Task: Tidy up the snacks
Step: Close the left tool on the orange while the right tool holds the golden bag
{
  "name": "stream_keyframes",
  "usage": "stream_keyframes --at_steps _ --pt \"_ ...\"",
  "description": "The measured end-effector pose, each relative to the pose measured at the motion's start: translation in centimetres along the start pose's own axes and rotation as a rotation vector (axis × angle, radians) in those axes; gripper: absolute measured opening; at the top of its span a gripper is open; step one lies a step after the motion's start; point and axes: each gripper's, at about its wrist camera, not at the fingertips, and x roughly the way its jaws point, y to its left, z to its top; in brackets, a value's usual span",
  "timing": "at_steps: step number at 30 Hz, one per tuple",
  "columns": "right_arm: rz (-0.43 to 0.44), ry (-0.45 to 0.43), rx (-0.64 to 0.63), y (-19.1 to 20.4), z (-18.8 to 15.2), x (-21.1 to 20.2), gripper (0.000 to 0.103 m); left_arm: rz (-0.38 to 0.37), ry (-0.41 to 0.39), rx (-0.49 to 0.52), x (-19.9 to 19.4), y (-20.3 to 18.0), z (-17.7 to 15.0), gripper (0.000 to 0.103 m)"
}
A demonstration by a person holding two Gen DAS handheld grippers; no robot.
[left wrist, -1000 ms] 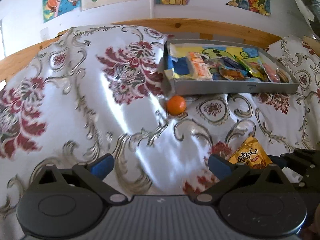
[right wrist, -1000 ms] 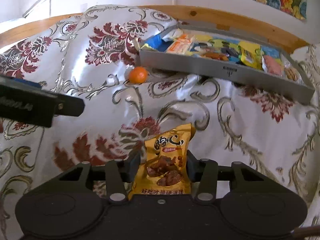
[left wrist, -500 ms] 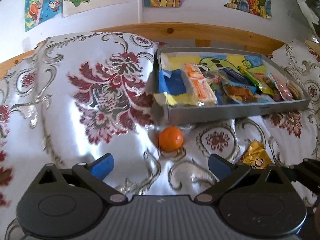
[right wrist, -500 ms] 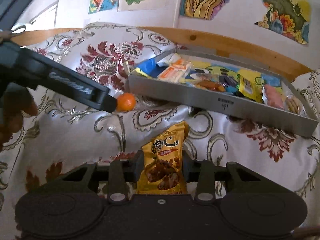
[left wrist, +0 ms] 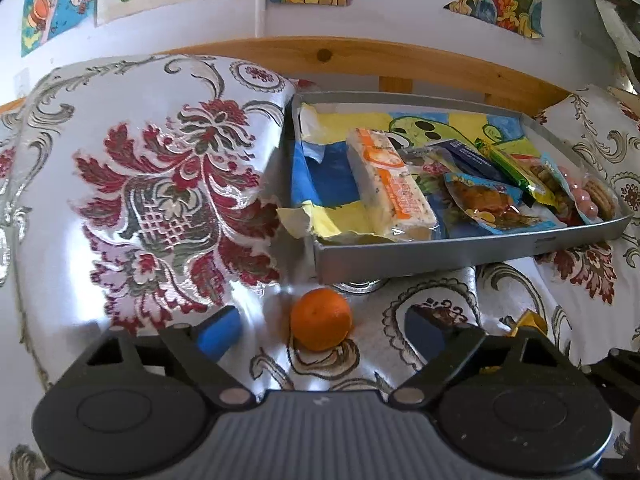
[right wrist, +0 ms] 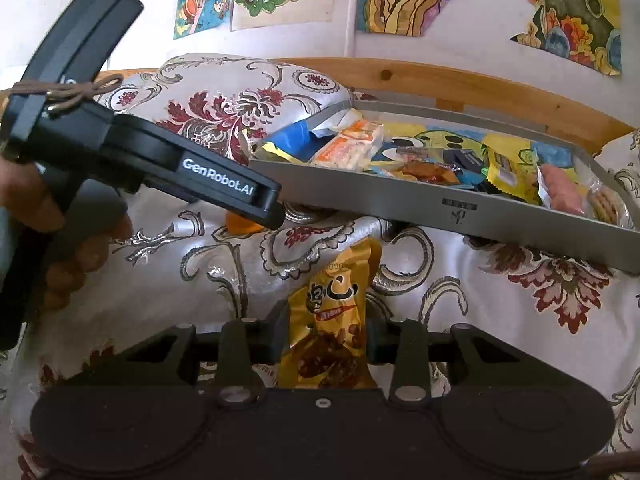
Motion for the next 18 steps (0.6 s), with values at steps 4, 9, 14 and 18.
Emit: stream_keyframes --at_steps 4,9,14,18 --pt "0.002 0.006 0.005 -0.1 0.0 0.2 0.038 -0.009 0.000 -0.007 0.7 0.4 0.1 0.084" --pt "0.005 0.014 0.012 -0.2 -0.1 0.4 0.038 -0.035 0.020 -0.012 1.3 0.6 0.0 0.065" --pt "0.006 0.016 0.014 -0.1 0.0 0.4 0.038 -0.047 0.052 -0.009 2.0 0.3 0.0 0.050" --pt "0.006 0.033 0.021 -0.2 0.0 0.5 0.040 -0.016 0.067 -0.044 2.2 0.4 -0.2 0.041"
